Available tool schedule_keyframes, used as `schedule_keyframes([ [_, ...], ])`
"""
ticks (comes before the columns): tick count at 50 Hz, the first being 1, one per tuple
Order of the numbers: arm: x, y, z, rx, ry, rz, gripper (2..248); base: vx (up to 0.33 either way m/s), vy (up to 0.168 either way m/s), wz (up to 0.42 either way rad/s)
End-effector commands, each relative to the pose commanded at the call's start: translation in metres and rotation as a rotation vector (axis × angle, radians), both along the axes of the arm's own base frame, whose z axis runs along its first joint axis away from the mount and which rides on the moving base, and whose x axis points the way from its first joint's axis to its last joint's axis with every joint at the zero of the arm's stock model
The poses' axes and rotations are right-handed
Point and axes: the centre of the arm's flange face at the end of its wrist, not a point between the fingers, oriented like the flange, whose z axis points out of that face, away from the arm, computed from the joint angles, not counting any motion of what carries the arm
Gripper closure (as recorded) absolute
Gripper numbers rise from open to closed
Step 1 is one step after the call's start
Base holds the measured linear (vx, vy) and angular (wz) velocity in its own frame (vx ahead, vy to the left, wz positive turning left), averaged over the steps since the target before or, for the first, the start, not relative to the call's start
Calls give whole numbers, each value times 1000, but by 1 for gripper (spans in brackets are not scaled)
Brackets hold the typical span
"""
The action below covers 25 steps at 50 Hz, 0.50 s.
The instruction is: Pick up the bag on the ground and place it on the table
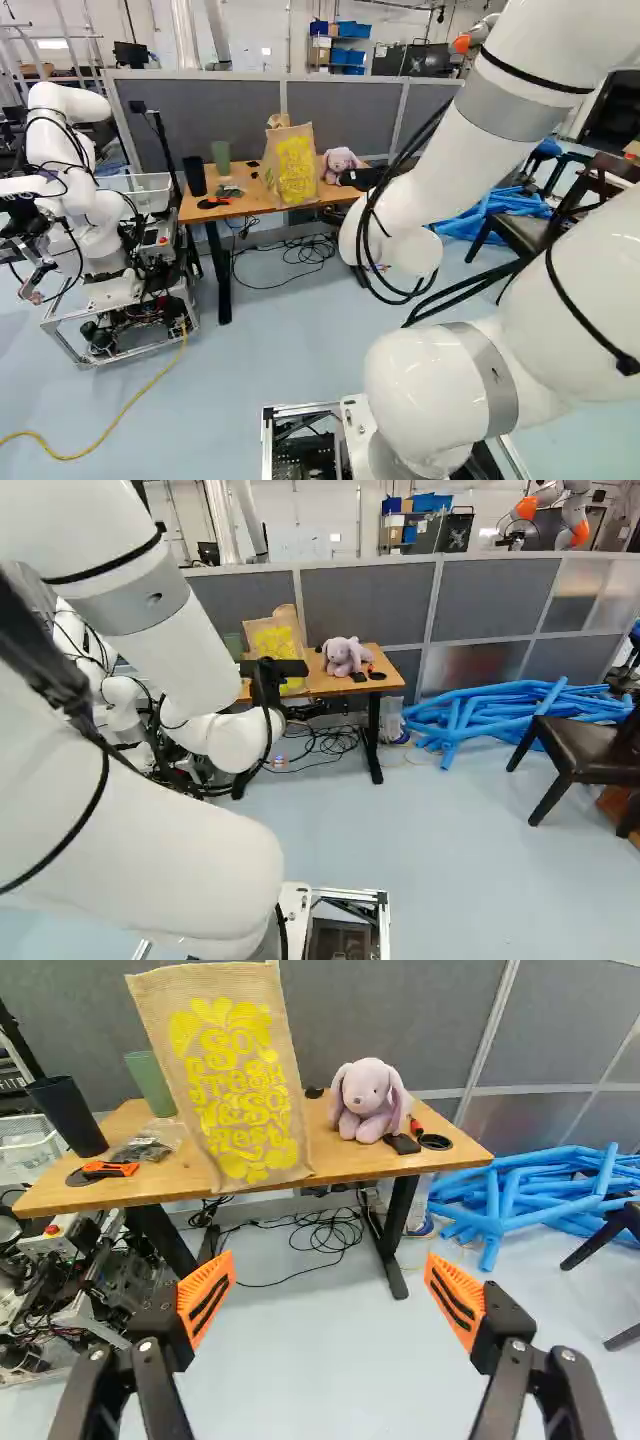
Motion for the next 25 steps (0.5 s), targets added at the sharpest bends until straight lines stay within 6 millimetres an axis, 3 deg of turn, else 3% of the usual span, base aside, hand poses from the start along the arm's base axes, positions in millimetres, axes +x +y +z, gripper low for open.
schedule_keyframes([
  [25,-14,-1,-7,-2,-21,-1,3,0,0,0],
])
